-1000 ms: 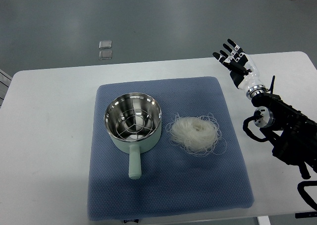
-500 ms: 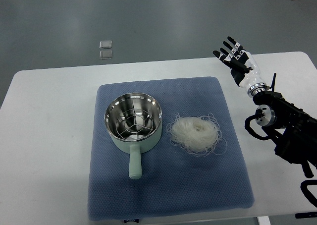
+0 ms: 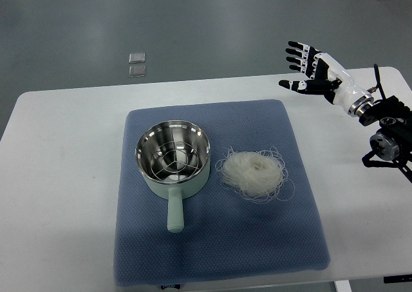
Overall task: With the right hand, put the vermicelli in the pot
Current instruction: 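Reach the right hand down toward the white vermicelli bundle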
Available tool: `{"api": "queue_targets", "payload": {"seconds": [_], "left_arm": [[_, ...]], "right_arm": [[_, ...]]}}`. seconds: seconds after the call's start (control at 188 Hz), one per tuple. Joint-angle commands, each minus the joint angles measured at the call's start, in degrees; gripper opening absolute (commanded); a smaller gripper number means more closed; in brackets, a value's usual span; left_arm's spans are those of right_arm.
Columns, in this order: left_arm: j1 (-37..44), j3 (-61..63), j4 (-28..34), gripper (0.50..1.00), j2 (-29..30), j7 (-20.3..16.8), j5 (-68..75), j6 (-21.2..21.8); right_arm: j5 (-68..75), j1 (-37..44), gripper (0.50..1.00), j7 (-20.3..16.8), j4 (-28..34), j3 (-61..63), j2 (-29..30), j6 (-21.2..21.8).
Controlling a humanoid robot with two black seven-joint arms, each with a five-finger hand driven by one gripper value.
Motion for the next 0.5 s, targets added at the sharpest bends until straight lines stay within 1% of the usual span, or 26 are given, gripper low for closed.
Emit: {"api": "queue_targets", "payload": {"seconds": [0.0, 0.261, 0.42, 0.495], "left_arm": [[0.00, 0.00, 0.00, 1.000, 0.00, 0.00, 0.00, 0.01], [0.00, 0.00, 0.00, 1.000, 0.00, 0.00, 0.00, 0.01], [0.00, 0.00, 0.00, 1.000, 0.00, 0.00, 0.00, 0.01], [0.00, 0.00, 0.00, 1.000, 0.00, 0.00, 0.00, 0.01]], "right_arm": [[-4.25, -0.13, 0.917, 0.16, 3.72, -1.43, -4.15, 2.68], [-17.25, 0.05, 0.917, 3.94, 14.88, -5.03, -12.49, 8.48], [-27.89, 0.57, 0.917, 5.08, 20.42, -5.47, -15.13, 12.09], [-33.17, 0.75, 0.917, 5.08, 21.91, -5.91, -15.48, 12.35]]}}
